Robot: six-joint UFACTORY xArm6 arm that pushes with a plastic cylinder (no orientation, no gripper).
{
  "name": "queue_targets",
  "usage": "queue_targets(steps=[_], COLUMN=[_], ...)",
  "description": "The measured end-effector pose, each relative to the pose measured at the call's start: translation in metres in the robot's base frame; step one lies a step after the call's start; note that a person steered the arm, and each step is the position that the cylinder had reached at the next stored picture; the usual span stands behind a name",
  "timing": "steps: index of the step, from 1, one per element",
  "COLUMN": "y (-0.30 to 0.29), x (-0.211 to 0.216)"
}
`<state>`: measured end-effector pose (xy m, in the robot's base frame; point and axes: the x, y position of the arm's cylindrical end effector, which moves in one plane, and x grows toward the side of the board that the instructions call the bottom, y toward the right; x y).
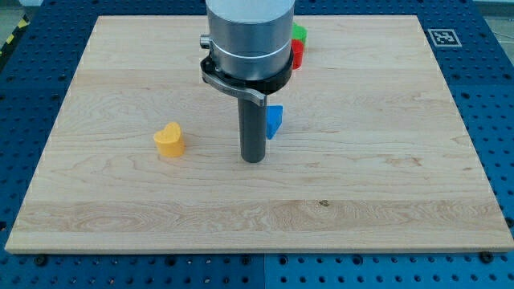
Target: Push the yellow heart left to the blue triangle
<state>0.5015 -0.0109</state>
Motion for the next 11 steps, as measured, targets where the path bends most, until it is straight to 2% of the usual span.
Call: queue_targets(steps=[2, 3, 4, 5, 9, 11], y=[-0.041, -0.059, -0.09, -0.139, -0.147, -0.126], x=[0.015, 0.042, 0.049, 0.039, 0.011, -0.002])
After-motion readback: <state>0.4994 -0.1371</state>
